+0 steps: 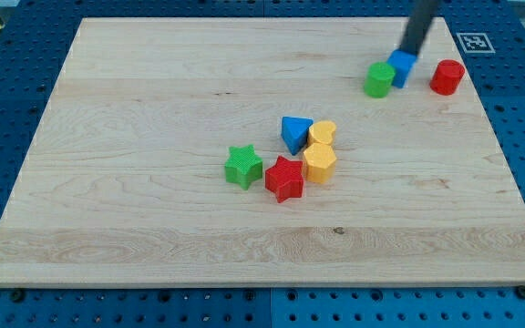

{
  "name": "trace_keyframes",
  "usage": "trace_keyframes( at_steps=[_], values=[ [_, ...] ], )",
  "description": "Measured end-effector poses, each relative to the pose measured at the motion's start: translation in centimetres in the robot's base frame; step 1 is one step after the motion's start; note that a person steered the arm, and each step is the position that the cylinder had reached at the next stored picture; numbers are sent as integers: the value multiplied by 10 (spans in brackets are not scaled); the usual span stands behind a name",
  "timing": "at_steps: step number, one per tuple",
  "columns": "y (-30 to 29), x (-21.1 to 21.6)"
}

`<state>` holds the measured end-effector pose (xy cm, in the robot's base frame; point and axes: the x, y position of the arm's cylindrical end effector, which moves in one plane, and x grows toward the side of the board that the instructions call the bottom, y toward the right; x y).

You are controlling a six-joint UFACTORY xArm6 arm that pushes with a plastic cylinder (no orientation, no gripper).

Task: Separate the blue cube from the green circle

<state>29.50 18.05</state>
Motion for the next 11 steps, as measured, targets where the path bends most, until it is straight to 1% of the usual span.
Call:
trace_keyframes(
  at_steps=[1,3,4,5,8,9,10,11],
  values=[
    [-40,0],
    [11,1],
    [30,12],
    [8,32],
    [-177,32],
    [-200,30],
    [-200,3],
    [-211,-9]
  ],
)
